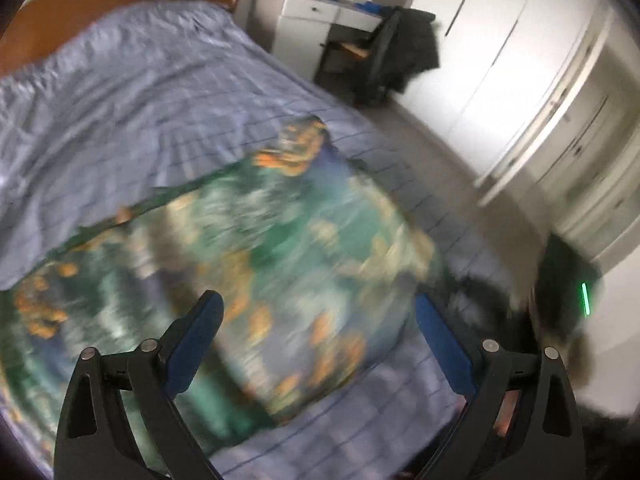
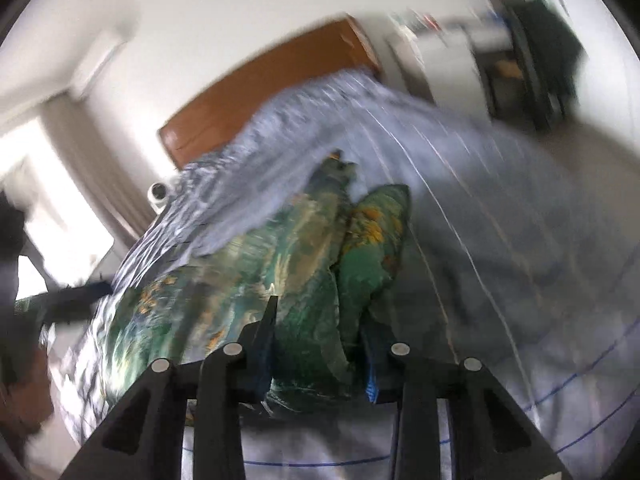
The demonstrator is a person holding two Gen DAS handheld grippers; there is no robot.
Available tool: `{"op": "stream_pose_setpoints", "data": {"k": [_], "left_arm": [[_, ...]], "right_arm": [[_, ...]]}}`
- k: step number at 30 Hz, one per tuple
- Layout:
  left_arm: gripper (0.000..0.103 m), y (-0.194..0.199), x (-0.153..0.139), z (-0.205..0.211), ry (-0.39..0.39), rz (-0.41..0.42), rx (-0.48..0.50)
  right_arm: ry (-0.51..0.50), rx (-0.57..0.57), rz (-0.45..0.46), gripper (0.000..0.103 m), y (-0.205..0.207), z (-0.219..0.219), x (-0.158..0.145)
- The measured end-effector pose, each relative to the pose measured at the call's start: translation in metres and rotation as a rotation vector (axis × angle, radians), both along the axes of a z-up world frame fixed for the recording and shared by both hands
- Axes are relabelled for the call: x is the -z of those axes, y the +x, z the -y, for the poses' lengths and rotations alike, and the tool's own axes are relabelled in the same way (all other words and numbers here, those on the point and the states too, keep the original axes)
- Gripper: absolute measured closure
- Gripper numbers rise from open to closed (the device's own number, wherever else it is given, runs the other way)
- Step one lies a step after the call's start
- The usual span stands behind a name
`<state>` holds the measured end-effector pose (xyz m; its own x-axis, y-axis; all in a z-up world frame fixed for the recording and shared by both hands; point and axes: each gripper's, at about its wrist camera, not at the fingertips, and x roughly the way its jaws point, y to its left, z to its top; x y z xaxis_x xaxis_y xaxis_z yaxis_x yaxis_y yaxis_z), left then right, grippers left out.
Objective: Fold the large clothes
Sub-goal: 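Grasp the folded jacket edges with both grippers and lift them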
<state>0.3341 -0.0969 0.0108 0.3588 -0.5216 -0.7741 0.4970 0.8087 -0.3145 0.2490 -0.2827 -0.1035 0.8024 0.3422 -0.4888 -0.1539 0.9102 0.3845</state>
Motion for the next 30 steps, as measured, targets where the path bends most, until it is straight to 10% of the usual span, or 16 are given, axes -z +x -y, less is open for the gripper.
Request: {"op": "stream_pose_setpoints", "data": {"k": [5, 10, 12, 13, 17, 21, 30], "left_arm": [[0.006, 0.002, -0.014, 0.001, -0.036, -0.037, -0.014], [0.009, -0.016, -0.016, -0.017, 0.177, 0.044, -0.058], [0.058, -0.018, -0.008, -0.029, 0.250, 0.052, -0.098], [0.064, -0.019, -0.006, -0.037, 0.254, 0.048, -0.108], [0.075, -0.017, -0.006, -0.079, 0.200, 0.032, -0.117], [0.076, -0.009, -0.007, -0.139, 0.162, 0.042, -0.167], [0.075, -0.009, 0.040, -0.277, 0.015, -0.046, -0.333]], "right_arm": [[-0.241, -0.150, 0.204, 0.069, -0.039, -0.078, -0.051], [-0.450, -0.312, 0.354, 0.071, -0.078, -0.151, -0.063], [-0.502, -0.367, 0.397, 0.071, -0.091, -0.174, -0.062], [-0.513, -0.385, 0.407, 0.071, -0.094, -0.181, -0.061], [-0.490, -0.429, 0.374, 0.067, -0.099, -0.187, -0.059], [-0.406, -0.519, 0.363, 0.037, -0.105, -0.176, -0.071], [-0.324, -0.487, 0.138, 0.047, -0.045, -0.164, -0.053]]}}
